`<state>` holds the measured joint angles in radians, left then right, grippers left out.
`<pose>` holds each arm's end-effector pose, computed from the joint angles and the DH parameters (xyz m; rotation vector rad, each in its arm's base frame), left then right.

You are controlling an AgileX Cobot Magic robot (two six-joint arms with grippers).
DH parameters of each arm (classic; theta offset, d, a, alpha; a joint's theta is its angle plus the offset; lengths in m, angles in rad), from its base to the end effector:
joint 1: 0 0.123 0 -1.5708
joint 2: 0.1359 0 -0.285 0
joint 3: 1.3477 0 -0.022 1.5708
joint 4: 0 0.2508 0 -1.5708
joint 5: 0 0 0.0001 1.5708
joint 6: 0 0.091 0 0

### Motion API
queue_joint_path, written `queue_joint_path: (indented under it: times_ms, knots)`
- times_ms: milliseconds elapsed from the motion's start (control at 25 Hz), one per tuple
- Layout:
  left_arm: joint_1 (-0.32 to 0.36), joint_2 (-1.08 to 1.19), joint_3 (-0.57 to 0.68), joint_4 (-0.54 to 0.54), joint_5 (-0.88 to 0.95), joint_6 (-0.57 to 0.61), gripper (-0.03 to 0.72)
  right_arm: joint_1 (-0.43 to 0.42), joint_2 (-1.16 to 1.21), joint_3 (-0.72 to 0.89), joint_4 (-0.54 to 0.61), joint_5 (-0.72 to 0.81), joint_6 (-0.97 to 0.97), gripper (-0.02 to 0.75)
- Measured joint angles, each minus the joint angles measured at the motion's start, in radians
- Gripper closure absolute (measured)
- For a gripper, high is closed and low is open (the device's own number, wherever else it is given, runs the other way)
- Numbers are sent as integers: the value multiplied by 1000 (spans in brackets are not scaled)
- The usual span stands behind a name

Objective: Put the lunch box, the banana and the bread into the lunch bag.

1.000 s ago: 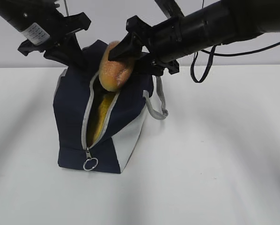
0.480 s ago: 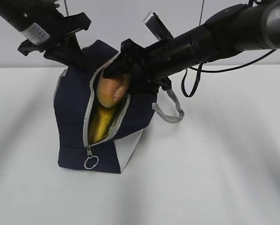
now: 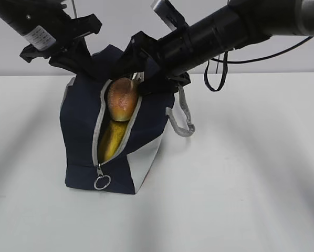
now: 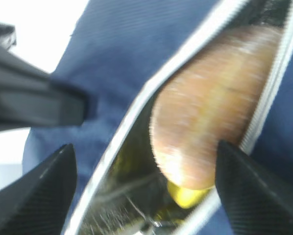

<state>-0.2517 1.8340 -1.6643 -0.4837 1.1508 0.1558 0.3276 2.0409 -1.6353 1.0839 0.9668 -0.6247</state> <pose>0.3713 -0.1354 0.3105 0.3885 2.7248 -0.6875 0.4004 0.2061 0.2502 -0.5193 2.4152 1.2339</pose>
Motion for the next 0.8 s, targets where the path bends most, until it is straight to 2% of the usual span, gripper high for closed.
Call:
queue_joint_path:
  times_ms: [360, 640, 800]
  knots:
    - [0, 0, 0, 0, 0, 0, 691, -16, -24, -131, -398, 126, 154, 110]
    - [0, 0, 0, 0, -2, 0, 691, -17, -53, -135, -588, 158, 268, 136]
    - [0, 0, 0, 0, -3, 0, 691, -17, -53, -135, -611, 164, 290, 145]
